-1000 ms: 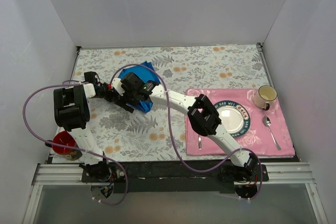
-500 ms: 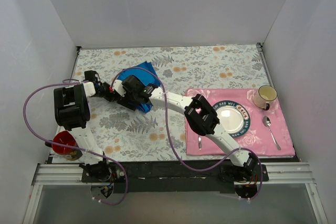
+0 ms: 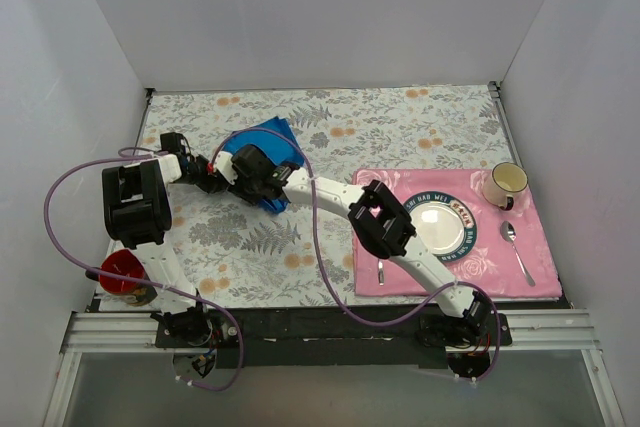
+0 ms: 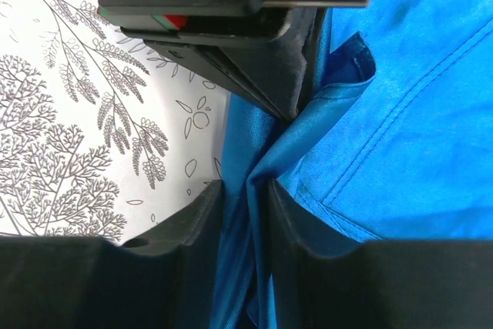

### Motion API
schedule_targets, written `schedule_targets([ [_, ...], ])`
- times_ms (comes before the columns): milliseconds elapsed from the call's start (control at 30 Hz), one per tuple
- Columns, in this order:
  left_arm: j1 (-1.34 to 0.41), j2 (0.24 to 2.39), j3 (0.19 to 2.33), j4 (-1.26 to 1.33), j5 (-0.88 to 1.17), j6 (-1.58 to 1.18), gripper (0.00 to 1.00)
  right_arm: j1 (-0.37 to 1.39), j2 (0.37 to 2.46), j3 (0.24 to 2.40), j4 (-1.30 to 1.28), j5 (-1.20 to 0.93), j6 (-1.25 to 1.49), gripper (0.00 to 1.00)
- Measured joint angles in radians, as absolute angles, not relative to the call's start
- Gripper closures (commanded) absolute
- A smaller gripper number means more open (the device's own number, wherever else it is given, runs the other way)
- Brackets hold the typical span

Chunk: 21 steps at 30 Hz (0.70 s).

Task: Fold the napkin, place the utensils inside, and roll it up
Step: Roll the napkin with the utensil

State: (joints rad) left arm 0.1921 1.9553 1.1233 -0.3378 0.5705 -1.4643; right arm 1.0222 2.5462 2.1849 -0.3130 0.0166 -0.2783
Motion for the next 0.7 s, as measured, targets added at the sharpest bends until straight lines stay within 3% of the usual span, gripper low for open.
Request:
schedule_targets([
  [133, 0.192, 1.953, 1.129, -0.344, 0.565, -1.424, 1.0, 1.003, 2.56, 2.212, -0.324, -0.047, -0.223, 0.87],
  [233, 0.192, 1.943, 1.128, -0.34, 0.555, -1.39, 0.9, 0.977, 2.564, 2.225, -0.33, -0.118, -0.167, 0.94],
  [267, 0.192, 1.937, 1.126, -0.336, 0.542, -1.379, 0.83, 0.968, 2.568, 2.23, -0.33, -0.149, -0.144, 0.99],
  [500, 0.193, 1.803, 1.073, -0.302, 0.427, -1.354, 0.45, 0.913, 2.588, 2.238, -0.322, -0.339, 0.061, 0.99],
  [700, 0.189, 1.624, 1.005, -0.348, 0.297, -1.418, 0.44, 0.866, 2.591, 2.194, -0.3, -0.515, 0.265, 0.99],
])
